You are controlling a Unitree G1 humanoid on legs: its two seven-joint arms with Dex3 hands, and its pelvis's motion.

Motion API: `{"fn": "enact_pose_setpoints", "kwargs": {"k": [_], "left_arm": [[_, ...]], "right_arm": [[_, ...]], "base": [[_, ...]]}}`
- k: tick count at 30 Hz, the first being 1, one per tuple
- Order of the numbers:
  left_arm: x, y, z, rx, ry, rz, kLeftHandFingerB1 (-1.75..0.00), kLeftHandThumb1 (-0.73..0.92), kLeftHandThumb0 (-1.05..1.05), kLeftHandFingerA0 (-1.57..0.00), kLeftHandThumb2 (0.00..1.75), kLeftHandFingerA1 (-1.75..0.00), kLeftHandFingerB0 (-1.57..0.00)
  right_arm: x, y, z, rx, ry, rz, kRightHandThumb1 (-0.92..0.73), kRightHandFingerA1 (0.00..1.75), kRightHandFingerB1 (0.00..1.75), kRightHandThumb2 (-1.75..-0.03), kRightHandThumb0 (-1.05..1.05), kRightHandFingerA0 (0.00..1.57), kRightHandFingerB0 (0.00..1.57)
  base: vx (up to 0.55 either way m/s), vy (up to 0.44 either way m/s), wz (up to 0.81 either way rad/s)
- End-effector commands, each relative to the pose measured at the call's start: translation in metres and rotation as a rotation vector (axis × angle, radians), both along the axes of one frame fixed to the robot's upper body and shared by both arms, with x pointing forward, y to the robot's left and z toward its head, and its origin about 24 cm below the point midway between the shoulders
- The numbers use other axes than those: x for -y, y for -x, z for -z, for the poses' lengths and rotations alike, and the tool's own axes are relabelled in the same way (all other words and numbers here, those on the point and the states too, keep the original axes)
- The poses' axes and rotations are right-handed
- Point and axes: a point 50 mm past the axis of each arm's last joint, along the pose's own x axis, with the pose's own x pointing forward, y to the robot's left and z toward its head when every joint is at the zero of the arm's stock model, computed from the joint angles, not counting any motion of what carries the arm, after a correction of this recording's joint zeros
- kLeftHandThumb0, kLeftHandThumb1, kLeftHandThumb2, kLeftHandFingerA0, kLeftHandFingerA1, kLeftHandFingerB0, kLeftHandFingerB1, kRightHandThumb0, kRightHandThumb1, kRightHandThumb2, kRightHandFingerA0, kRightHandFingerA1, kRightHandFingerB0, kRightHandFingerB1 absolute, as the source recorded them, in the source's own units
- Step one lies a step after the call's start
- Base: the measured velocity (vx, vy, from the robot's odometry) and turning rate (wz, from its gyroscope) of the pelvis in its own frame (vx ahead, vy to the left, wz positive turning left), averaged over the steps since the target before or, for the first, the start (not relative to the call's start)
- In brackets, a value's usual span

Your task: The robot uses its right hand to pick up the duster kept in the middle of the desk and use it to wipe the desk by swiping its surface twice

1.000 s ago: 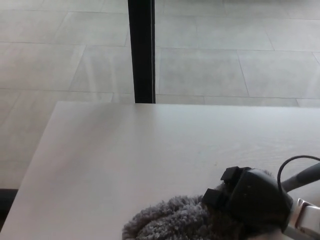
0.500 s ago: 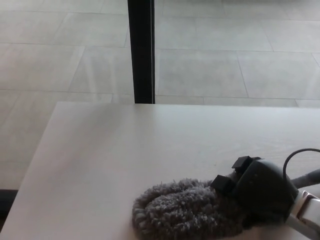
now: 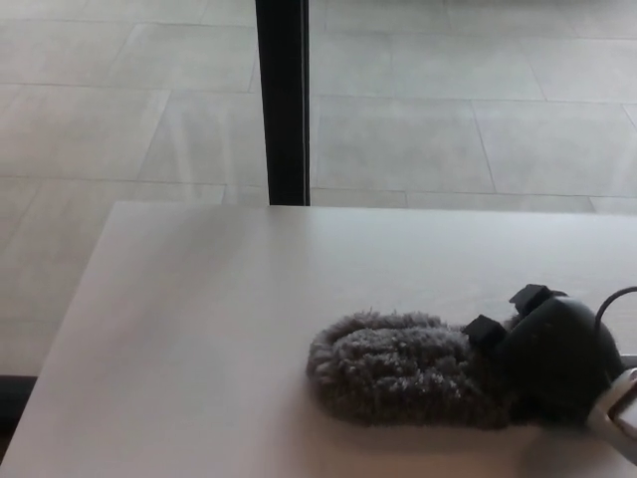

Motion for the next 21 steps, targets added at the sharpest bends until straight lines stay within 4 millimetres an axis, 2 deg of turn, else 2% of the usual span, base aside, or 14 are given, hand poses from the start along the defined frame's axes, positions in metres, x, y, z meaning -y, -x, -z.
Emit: {"fn": "enact_pose_setpoints", "kwargs": {"k": [1, 3, 4, 5, 6, 7, 8, 9, 10, 11, 14, 16, 19, 21], "left_arm": [[-0.006, 0.003, -0.007, 0.041, -0.014, 0.039, -0.43, 0.67, -0.47, -0.34, 0.67, -0.57, -0.39], [-0.006, 0.004, -0.006, 0.035, -0.011, 0.023, -0.42, 0.67, -0.49, -0.37, 0.64, -0.56, -0.41], [-0.006, 0.006, -0.005, 0.026, -0.003, 0.000, -0.41, 0.68, -0.47, -0.37, 0.62, -0.53, -0.41], [-0.006, 0.006, -0.004, 0.024, -0.001, -0.003, -0.41, 0.68, -0.47, -0.37, 0.62, -0.53, -0.41], [-0.005, 0.006, -0.004, 0.025, -0.002, 0.003, -0.41, 0.65, -0.49, -0.37, 0.61, -0.54, -0.41], [-0.005, 0.006, -0.004, 0.030, -0.001, 0.011, -0.41, 0.66, -0.49, -0.35, 0.62, -0.55, -0.40], [-0.004, 0.007, -0.004, 0.029, -0.007, 0.019, -0.41, 0.65, -0.50, -0.35, 0.61, -0.55, -0.41], [-0.004, 0.008, -0.004, 0.033, 0.002, 0.013, -0.42, 0.66, -0.49, -0.35, 0.62, -0.56, -0.40], [-0.004, 0.008, -0.004, 0.035, 0.007, 0.009, -0.42, 0.66, -0.49, -0.35, 0.62, -0.56, -0.40], [-0.004, 0.008, -0.004, 0.037, 0.010, 0.010, -0.42, 0.66, -0.50, -0.34, 0.62, -0.56, -0.38], [-0.004, 0.009, -0.004, 0.033, 0.010, 0.007, -0.41, 0.68, -0.50, -0.36, 0.61, -0.56, -0.39], [-0.004, 0.008, -0.004, 0.031, 0.006, 0.017, -0.43, 0.65, -0.49, -0.37, 0.62, -0.55, -0.41], [-0.006, 0.013, -0.004, 0.033, 0.011, -0.009, -0.43, 0.65, -0.51, -0.37, 0.62, -0.57, -0.40], [-0.006, 0.013, -0.004, 0.031, 0.012, -0.007, -0.41, 0.67, -0.51, -0.38, 0.61, -0.56, -0.38]], "right_arm": [[0.110, 0.024, 0.016, -0.173, 0.068, 0.840, -0.83, 1.73, 1.25, -0.64, -0.35, 0.72, 0.66], [0.114, 0.022, 0.011, -0.157, -0.036, 0.880, -0.82, 1.72, 1.20, -0.64, -0.33, 0.75, 0.68], [0.121, 0.021, 0.003, -0.129, -0.140, 0.906, -0.78, 1.56, 1.04, -0.68, -0.36, 0.76, 0.64], [0.122, 0.021, 0.002, -0.129, -0.148, 0.909, -0.78, 1.56, 1.04, -0.68, -0.36, 0.76, 0.64], [0.126, 0.019, -0.001, -0.144, -0.166, 0.944, -0.60, 1.23, 0.97, -0.96, -0.49, 0.92, 0.75], [0.135, 0.020, -0.009, -0.100, -0.276, 0.995, -0.69, 1.55, 1.04, -0.65, -0.35, 0.83, 0.78], [0.141, 0.021, -0.012, -0.092, -0.305, 1.018, -0.75, 1.52, 0.88, -0.62, -0.33, 0.85, 0.78], [0.146, 0.024, -0.016, -0.060, -0.356, 1.035, -0.74, 1.54, 1.08, -0.63, -0.31, 0.89, 0.78], [0.148, 0.025, -0.016, -0.046, -0.375, 1.040, -0.74, 1.54, 1.08, -0.63, -0.31, 0.89, 0.78], [0.151, 0.025, -0.017, -0.065, -0.395, 1.060, -0.75, 1.62, 1.01, -0.68, -0.35, 0.77, 0.70], [0.169, 0.032, -0.024, -0.068, -0.423, 1.114, -0.75, 1.55, 0.93, -0.66, -0.33, 0.86, 0.77], [0.191, 0.045, -0.029, -0.090, -0.353, 1.207, -0.65, 1.43, 0.74, -0.62, -0.36, 0.87, 0.75], [0.194, 0.050, -0.028, -0.066, -0.313, 1.194, -0.78, 1.38, 0.85, -0.65, -0.38, 0.93, 0.79], [0.199, 0.056, -0.027, -0.076, -0.274, 1.197, -0.76, 1.40, 0.86, -0.64, -0.38, 0.90, 0.78]], "base": [[0.00, 0.000, 0.00], [0.00, 0.000, 0.00], [0.00, 0.000, 0.00], [0.00, 0.000, 0.00], [0.00, 0.000, 0.00], [0.00, 0.000, 0.00], [0.00, 0.000, 0.00], [0.00, 0.000, 0.00], [0.00, 0.000, 0.00], [0.00, 0.000, 0.00], [0.00, 0.000, 0.00], [0.00, 0.000, 0.00], [0.00, 0.000, 0.00], [0.00, 0.000, 0.00]]}}
